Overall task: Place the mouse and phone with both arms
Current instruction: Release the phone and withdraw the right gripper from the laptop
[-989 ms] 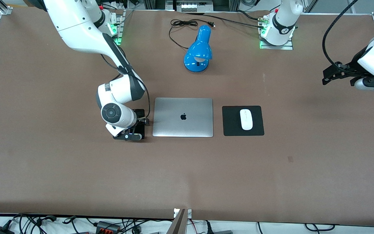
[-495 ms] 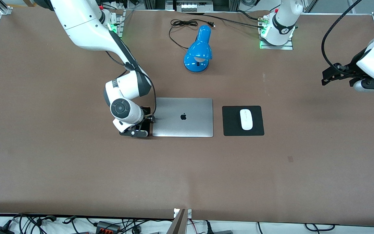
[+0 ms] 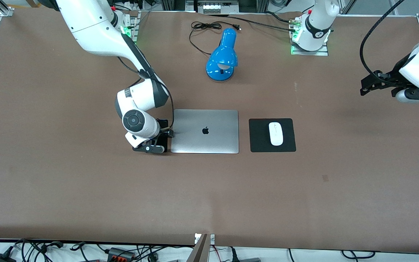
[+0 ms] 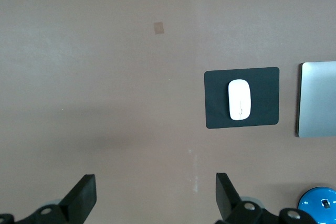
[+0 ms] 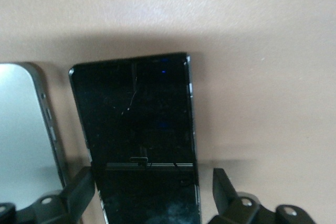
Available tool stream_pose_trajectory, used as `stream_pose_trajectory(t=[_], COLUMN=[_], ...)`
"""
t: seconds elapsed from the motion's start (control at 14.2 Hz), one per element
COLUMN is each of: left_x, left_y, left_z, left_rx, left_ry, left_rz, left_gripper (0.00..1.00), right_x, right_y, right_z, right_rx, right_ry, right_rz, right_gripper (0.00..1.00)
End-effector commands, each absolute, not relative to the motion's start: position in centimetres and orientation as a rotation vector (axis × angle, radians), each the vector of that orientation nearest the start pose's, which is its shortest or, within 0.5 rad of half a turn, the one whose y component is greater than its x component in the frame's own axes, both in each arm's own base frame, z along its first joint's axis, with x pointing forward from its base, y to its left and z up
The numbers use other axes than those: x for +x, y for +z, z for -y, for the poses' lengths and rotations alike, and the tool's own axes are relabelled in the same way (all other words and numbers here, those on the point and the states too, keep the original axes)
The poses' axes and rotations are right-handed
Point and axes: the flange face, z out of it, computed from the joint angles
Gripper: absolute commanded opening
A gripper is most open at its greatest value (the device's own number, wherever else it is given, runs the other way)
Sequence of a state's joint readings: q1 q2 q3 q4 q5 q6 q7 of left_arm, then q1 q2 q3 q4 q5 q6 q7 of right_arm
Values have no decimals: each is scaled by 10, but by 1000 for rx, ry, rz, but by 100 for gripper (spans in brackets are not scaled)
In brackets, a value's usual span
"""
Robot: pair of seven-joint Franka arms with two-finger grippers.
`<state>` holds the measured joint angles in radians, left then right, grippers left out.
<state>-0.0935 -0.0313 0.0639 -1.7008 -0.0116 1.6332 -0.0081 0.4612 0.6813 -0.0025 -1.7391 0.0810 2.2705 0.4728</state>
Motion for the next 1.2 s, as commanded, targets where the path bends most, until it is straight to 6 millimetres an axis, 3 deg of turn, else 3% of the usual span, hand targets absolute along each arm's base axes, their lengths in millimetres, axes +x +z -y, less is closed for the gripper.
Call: stream_pose_trajectory(t=[0.0, 0.28, 0.57, 0.71, 0.92, 1.13], left_x=[550, 550, 549, 549, 549, 549], left_y=[591, 591, 591, 591, 590, 590], left_z=[16, 16, 16, 16, 15, 15], left_rx=[-3147, -3146, -3146, -3146, -3146, -3146], left_ry=[63, 63, 65, 65, 68, 68], left_rz=[-48, -53, -55, -55, -53, -53], left_gripper=[100, 100, 100, 100, 100, 100], right_x=[589, 610, 642, 650, 656, 659], right_y=[222, 317, 414, 453, 510, 547], right_z=[-285, -263, -217, -198, -166, -116], right_rx=[-3115, -3089, -3180, -3229, -3246, -3244], right_ry=[162, -8, 65, 34, 45, 24], right_rz=[-136, -133, -9, 58, 0, 33], right_gripper=[100, 100, 100, 100, 100, 100])
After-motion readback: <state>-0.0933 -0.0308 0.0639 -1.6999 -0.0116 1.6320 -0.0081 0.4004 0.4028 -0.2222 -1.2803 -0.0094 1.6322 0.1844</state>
